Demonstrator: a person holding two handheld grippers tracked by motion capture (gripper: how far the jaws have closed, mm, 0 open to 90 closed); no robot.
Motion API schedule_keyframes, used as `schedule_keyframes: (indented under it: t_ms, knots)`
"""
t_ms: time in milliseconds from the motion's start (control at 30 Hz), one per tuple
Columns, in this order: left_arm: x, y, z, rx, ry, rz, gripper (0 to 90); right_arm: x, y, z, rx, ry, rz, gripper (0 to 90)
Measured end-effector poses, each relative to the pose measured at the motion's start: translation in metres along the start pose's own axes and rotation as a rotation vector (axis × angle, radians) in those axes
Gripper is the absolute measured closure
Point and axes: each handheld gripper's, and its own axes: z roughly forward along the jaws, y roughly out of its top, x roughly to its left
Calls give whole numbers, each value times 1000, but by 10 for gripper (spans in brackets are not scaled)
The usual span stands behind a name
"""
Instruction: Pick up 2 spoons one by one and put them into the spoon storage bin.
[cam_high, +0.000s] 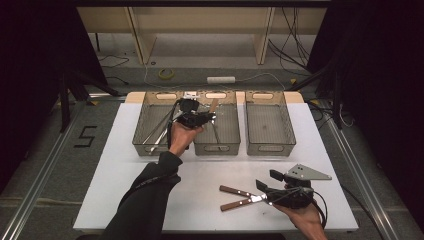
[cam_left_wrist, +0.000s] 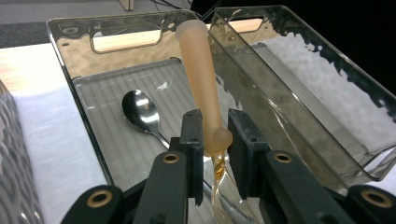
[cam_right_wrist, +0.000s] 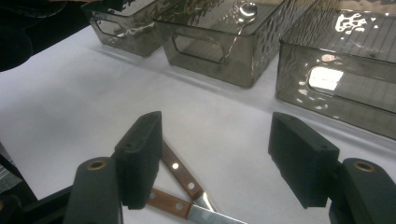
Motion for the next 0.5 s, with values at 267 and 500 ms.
schedule_keyframes:
  t_ms: [267,500]
  knots:
    - [0,0,4,21,23,8,755,0,0,0,-1,1,0,363]
    - [2,0,7,12,33,-11,711,0,0,-1,-2,2,-1,363]
